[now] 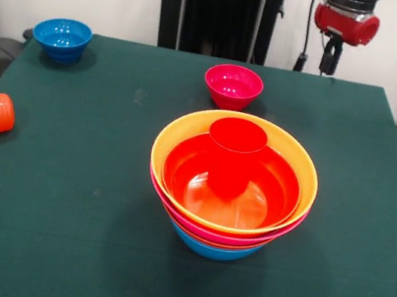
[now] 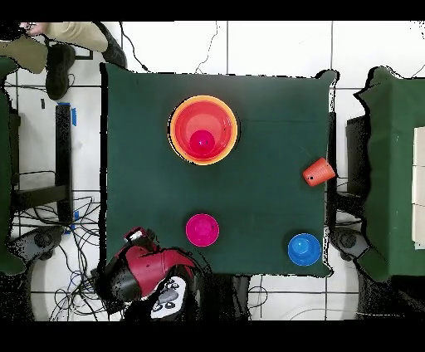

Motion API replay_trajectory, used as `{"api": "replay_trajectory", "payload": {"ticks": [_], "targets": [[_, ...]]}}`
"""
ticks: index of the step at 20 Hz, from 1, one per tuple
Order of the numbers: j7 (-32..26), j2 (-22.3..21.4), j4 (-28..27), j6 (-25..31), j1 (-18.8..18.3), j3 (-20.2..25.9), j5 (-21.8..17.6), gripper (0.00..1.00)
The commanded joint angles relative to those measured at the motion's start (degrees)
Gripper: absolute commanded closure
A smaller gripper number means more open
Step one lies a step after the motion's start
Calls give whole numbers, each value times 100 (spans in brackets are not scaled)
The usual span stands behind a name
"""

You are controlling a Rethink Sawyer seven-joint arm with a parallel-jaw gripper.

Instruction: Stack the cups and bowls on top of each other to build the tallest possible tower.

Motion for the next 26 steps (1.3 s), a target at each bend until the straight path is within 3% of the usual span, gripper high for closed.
{"api": "replay_trajectory", "payload": {"ticks": [1, 5, 10, 16, 21, 26], "targets": [[-586, 151, -468, 2009, -169, 393, -10, 100], [-521, 1046, -1059, 1610, -133, 239, -131, 100], [-994, 1929, -1818, 1411, -413, 17, -885, 100], [-1475, 2265, -2138, 1491, -1086, 97, -1960, 100], [-1923, 2495, -2417, 1654, -1925, 485, -2908, 100], [-2200, 2340, -2263, 2127, -2603, 1006, -3315, 100]]}}
